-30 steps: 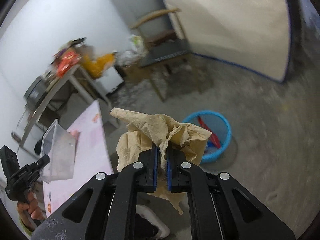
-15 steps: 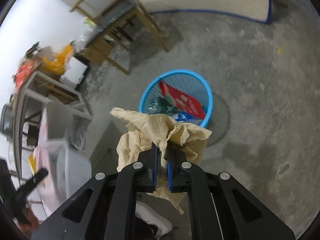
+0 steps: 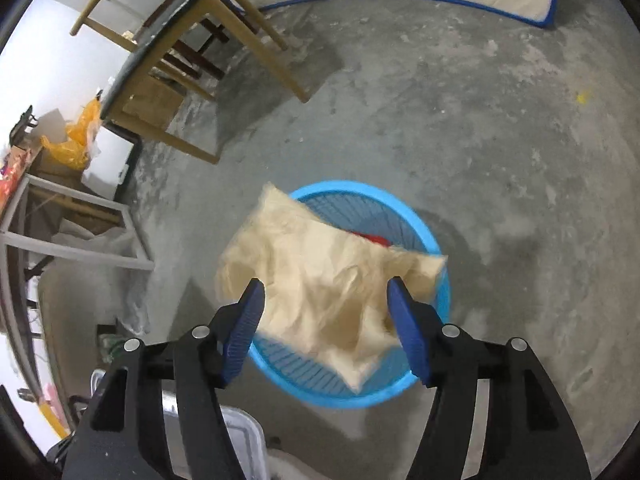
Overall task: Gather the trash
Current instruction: 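Open the right tool over the wastebasket to drop the tan paper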
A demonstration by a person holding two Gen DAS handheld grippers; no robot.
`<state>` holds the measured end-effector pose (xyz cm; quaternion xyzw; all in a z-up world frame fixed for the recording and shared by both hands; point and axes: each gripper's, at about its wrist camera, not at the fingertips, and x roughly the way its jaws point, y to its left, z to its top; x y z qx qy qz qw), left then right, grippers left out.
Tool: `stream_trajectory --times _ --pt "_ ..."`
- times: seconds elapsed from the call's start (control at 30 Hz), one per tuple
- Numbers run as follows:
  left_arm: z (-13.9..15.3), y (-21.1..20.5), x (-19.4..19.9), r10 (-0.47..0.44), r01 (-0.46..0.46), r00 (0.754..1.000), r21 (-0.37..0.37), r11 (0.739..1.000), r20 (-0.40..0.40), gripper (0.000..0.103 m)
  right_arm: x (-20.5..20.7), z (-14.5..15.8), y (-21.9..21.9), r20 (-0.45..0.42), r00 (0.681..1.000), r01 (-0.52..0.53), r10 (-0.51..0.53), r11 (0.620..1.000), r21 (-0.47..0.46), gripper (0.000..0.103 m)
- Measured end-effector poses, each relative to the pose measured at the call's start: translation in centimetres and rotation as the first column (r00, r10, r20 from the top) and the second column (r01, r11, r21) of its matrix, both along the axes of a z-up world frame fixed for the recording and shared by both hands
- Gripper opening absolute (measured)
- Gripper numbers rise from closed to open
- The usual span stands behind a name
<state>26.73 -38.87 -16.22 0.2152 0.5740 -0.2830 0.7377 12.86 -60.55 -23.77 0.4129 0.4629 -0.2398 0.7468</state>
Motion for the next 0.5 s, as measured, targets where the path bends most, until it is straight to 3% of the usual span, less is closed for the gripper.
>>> stream_trajectory --times 0.17,0.23,0.3,0.33,0.37,0.4,0.5 --pt "-1.4 -1.5 0.6 0.017 -0.017 0.999 -0.001 1.0 -0.042 0.004 -2.3 1.0 -0.1 0.08 0.995 0.054 -0.055 0.998 0.01 0.061" --pt "-1.3 -2.2 1.0 0.03 -0.033 0.998 -0.042 0.999 -0.062 0.004 -4.2 1.7 -0.1 0.113 0.991 0.077 -0.076 0.997 -0.001 0.062" --pt "-1.3 -3.2 1.6 0.05 -0.063 0.995 -0.139 0.988 -0.089 0.007 -5.8 2.1 0.0 0.129 0.988 0.092 -0.091 0.996 -0.003 0.062" --pt "-1.5 -3.7 1.7 0.057 -0.071 0.994 -0.157 0.985 -0.093 0.019 -6.8 2.1 0.0 0.132 0.986 0.103 -0.102 0.995 0.003 0.062" --pt "-1.8 -4.1 1.7 0.065 -0.078 0.994 -0.152 0.985 -0.089 0.046 -7.8 2.0 0.1 0.13 0.985 0.111 -0.111 0.994 0.005 0.062" --pt "-2.1 -4.4 1.5 0.071 -0.081 0.994 -0.131 0.988 -0.081 0.057 -8.2 1.9 0.1 0.126 0.985 0.116 -0.115 0.993 0.003 0.062" --pt "-1.6 -4.1 0.8 0.049 -0.059 0.996 -0.15 0.987 -0.07 0.059 -10.5 1.6 0.7 0.098 0.989 0.115 -0.112 0.993 -0.027 0.062"
